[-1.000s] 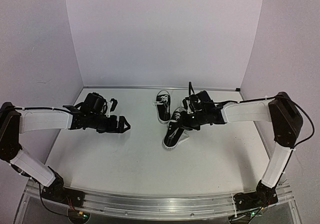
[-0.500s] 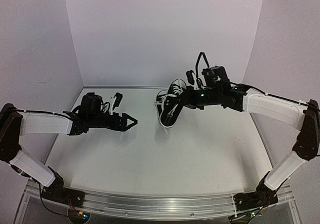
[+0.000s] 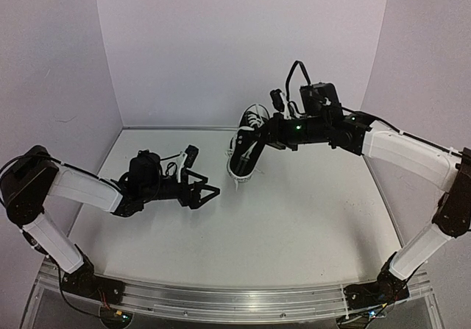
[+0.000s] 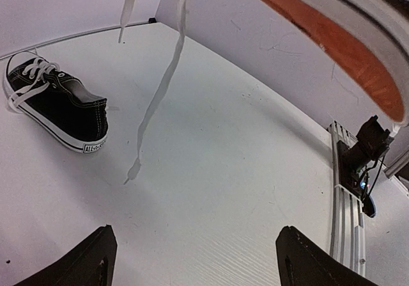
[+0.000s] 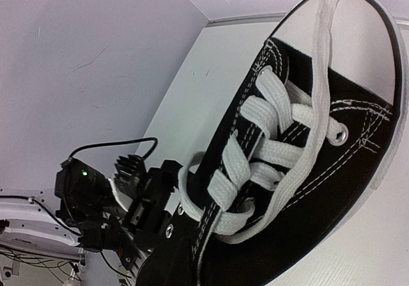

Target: Tie the shoes

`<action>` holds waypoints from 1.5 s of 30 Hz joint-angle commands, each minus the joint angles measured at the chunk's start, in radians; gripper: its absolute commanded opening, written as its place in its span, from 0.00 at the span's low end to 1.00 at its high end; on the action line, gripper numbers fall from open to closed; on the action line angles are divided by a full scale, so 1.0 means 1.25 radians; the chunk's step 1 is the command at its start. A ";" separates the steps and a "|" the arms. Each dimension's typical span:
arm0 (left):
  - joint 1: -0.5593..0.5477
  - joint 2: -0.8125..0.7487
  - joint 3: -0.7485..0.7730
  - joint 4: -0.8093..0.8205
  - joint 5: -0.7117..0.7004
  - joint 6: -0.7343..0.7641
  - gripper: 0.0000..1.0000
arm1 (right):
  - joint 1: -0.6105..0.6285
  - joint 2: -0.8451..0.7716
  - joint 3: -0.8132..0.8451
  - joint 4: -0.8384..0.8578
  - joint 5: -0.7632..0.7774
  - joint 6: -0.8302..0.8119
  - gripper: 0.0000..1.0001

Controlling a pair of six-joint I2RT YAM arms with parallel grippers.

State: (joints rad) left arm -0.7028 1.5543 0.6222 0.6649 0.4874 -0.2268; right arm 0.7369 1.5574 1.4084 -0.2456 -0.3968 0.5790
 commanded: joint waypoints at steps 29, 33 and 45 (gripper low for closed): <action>-0.037 0.109 0.064 0.135 -0.112 0.080 0.00 | 0.089 -0.060 0.114 0.068 -0.003 0.028 0.00; -0.037 -0.005 0.013 0.054 -0.128 0.065 0.00 | 0.089 -0.082 0.044 0.065 0.013 0.029 0.00; -0.037 -0.288 -0.021 -0.382 -0.158 -0.017 0.00 | 0.118 -0.033 -0.200 0.164 0.043 0.064 0.00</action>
State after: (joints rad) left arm -0.7460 1.2402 0.6017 0.4029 0.2908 -0.1933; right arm 0.8546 1.4946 1.2125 -0.2066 -0.3778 0.6388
